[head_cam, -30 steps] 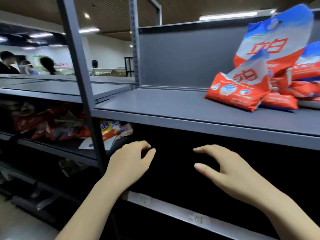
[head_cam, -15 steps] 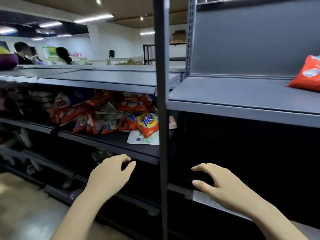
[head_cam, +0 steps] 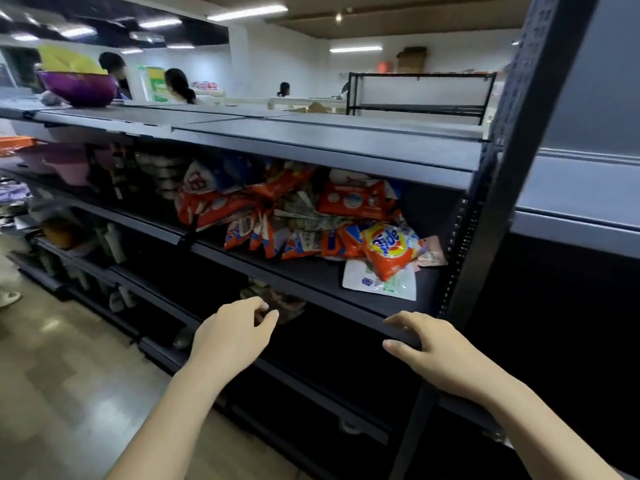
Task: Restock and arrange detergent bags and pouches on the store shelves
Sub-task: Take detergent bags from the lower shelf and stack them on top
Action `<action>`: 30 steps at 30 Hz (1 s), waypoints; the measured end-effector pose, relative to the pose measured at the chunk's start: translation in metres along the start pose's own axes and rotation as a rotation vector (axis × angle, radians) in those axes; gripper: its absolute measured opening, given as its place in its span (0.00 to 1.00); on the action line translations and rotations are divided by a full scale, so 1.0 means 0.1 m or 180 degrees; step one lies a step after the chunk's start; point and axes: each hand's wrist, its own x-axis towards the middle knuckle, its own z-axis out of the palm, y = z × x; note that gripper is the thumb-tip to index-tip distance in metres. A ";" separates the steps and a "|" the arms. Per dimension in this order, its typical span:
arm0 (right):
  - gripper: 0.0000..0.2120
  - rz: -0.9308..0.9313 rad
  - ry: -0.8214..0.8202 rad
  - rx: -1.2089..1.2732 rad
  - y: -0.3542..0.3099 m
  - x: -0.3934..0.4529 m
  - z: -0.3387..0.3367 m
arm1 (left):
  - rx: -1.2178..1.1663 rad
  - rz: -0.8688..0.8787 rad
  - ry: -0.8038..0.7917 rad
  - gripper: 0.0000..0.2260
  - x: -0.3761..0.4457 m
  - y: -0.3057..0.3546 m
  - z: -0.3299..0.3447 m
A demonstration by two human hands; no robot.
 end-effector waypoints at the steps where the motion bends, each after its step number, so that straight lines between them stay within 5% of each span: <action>1: 0.17 0.0003 -0.0024 0.0014 -0.05 0.11 0.04 | -0.0007 -0.0047 0.0016 0.13 0.08 -0.09 -0.01; 19: 0.19 0.0082 -0.0447 0.0273 -1.12 2.45 0.51 | -0.0055 -0.0508 0.0132 0.13 1.92 -1.81 -0.32; 30: 0.15 0.0349 -0.0439 0.0523 -1.79 3.59 1.04 | -0.0256 -0.0276 -0.0050 0.17 3.34 -2.62 -0.45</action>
